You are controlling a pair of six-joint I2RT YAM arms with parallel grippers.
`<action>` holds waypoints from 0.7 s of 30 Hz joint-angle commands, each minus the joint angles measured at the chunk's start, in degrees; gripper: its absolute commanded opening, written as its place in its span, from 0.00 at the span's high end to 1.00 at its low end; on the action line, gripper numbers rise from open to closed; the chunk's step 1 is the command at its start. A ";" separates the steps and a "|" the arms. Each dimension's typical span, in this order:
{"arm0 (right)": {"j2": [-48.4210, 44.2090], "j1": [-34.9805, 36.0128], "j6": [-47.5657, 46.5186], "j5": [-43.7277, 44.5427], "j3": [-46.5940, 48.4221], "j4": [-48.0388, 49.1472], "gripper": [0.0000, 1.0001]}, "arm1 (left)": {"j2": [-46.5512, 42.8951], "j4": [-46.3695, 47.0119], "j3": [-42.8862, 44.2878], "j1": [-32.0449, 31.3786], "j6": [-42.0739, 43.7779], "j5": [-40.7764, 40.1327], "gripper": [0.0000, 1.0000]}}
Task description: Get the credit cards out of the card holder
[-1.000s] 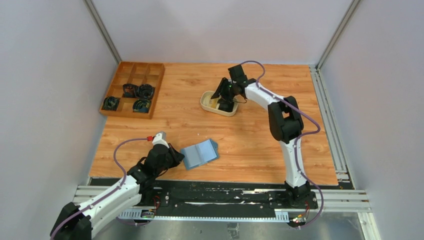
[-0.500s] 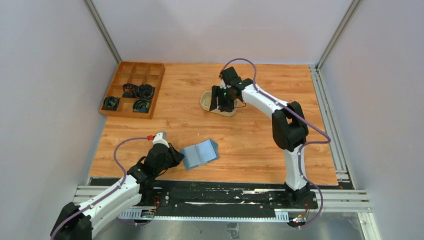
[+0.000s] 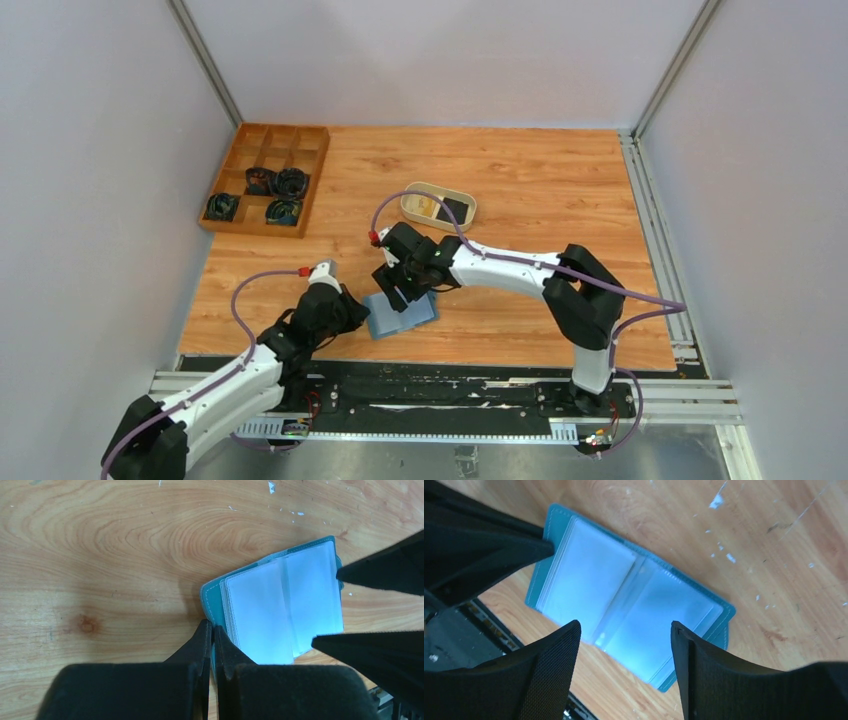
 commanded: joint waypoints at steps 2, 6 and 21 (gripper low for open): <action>2.19 1.69 -1.95 3.09 2.25 3.13 0.22 | 1.23 1.43 1.08 0.38 1.01 1.09 1.00; 4.57 3.06 -2.54 2.43 4.27 3.50 0.17 | 1.25 1.03 1.42 0.40 0.99 1.01 1.00; 10.30 6.07 -1.16 4.64 5.32 3.49 0.11 | -0.63 0.13 0.52 1.22 0.42 2.30 1.00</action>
